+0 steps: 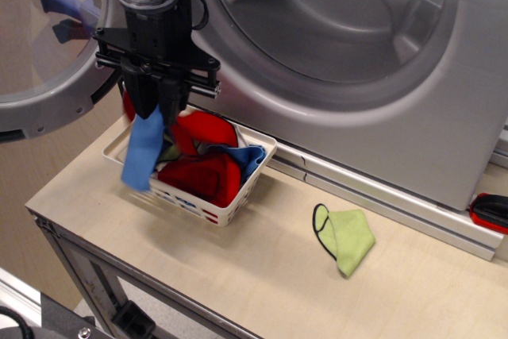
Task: Take clothes out of laundry machine
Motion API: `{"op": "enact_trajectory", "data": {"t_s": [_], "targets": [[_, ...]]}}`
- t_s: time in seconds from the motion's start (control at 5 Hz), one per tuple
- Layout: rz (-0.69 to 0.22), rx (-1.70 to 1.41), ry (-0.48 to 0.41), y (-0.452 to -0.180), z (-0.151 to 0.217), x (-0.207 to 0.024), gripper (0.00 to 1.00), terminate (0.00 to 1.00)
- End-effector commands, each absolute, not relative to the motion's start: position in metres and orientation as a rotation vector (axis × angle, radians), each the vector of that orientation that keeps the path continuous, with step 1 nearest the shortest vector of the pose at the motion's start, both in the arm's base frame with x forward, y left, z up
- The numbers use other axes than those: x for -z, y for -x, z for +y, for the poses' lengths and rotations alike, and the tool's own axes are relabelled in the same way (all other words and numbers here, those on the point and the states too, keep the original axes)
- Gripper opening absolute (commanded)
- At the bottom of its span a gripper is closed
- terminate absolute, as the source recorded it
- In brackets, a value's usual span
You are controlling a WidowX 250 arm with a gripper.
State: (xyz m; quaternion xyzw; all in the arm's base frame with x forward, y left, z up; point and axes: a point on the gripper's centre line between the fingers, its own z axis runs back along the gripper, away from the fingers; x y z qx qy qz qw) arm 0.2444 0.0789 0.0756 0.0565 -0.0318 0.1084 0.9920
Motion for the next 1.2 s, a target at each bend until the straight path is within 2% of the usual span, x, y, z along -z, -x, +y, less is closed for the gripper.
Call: {"op": "enact_trajectory", "data": {"t_s": [0.0,0.4,0.6,0.8,1.0], "targets": [[-0.197,-0.325,-0.126,-0.2511,0.0837,-0.0974,1.00,0.00],[-0.237,-0.428,-0.076,-0.2475,0.0828,-0.0952,1.00,0.00],[-0.205,-0.475,0.003,-0.2453,0.0806,-0.0911,1.00,0.00],[-0.205,-0.475,0.003,-0.2453,0.0806,-0.0911,1.00,0.00],[-0.205,-0.475,0.003,-0.2453,0.0806,-0.0911,1.00,1.00]]}}
